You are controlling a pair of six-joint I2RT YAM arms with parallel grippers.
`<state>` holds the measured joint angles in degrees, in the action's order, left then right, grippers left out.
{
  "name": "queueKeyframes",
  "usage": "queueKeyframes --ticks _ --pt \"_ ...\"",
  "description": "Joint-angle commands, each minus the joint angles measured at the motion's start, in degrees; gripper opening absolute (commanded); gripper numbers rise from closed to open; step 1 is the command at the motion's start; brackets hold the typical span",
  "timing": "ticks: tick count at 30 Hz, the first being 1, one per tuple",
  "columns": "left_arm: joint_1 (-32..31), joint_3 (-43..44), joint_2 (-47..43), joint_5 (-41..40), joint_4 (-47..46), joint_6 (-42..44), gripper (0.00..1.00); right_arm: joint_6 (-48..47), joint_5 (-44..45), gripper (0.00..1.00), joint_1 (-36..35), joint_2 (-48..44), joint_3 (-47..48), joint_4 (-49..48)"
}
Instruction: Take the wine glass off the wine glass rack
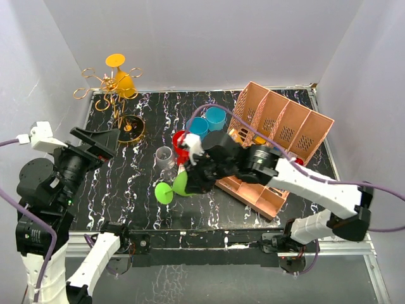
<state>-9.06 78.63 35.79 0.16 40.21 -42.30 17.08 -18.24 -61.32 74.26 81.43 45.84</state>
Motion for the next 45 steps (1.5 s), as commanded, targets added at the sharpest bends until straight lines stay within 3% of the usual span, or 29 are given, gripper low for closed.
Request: queueKeyframes --ticks 1,12,22,32,38,42,45 --pt "-0.6 3.3 -0.9 -5.7 2.1 3.8 0.97 -1.1 13.0 0.08 -6.5 8.9 10.0 5.5" --pt "-1.0 5.4 -2.9 -9.2 3.4 6.8 0.97 -3.1 28.1 0.08 -16.4 36.5 33.9 24.0" --pt "-1.4 5.4 -3.6 -10.7 3.8 7.9 0.97 -3.7 28.1 0.09 -16.6 42.3 37.6 25.8" --pt "-1.7 6.0 -3.2 -11.3 3.9 8.8 0.97 -3.4 31.3 0.46 -16.6 43.6 43.2 25.5" --pt "-1.8 6.2 -2.8 -11.3 3.8 9.0 0.97 -3.6 32.3 0.67 -16.5 37.7 45.4 21.0" --pt "-1.8 5.6 -2.4 -10.6 3.4 8.6 0.97 -3.7 31.1 0.80 -16.5 29.3 39.0 13.3" --pt "-1.8 4.7 -2.2 -10.0 3.2 8.4 0.97 -2.9 34.1 0.88 -16.4 19.1 27.9 5.0"
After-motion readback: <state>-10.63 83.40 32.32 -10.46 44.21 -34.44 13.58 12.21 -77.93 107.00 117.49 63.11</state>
